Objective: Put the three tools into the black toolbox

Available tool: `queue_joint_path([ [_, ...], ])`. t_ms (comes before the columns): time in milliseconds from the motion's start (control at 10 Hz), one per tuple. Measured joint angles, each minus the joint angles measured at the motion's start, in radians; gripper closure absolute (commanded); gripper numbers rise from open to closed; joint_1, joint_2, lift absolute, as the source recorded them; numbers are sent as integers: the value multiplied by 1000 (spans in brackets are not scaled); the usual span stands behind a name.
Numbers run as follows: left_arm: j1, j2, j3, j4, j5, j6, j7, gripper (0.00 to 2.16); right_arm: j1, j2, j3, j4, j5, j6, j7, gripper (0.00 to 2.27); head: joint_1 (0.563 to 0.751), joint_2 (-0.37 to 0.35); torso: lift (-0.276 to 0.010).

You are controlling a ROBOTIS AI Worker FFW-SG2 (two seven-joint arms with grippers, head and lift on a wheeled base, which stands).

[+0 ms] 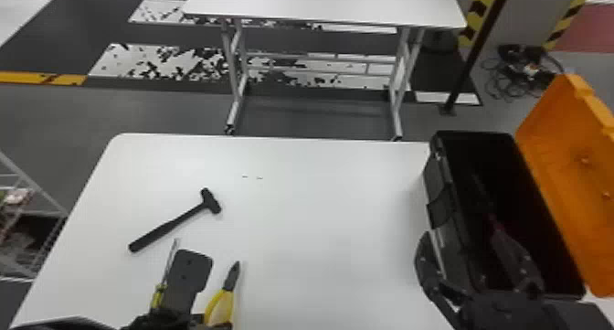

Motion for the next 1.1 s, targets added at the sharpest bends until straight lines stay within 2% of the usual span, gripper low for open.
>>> queue_joint_path([
  [200,15,6,3,-21,-2,-32,-14,1430,-1,1,4,1,-1,5,10,110,695,-17,-51],
  [400,55,22,14,-30,-10,-200,-72,1430,-19,1,27,-9,-5,69,61,110,695,5,-51],
  [500,73,27,15,-40,-14,-256,-82,1430,-41,2,41,-17,-12,137,89,110,695,14,-51],
  [800,102,51,-23,-83,-43,-337,-87,1430,-135,4,57,-54,-86,393,202,110,695,61,-51],
  [1100,118,78,-69,-144,-65,-386,-133,1430,-202,9,58,-95,-139,594,251,117,695,44,-51],
])
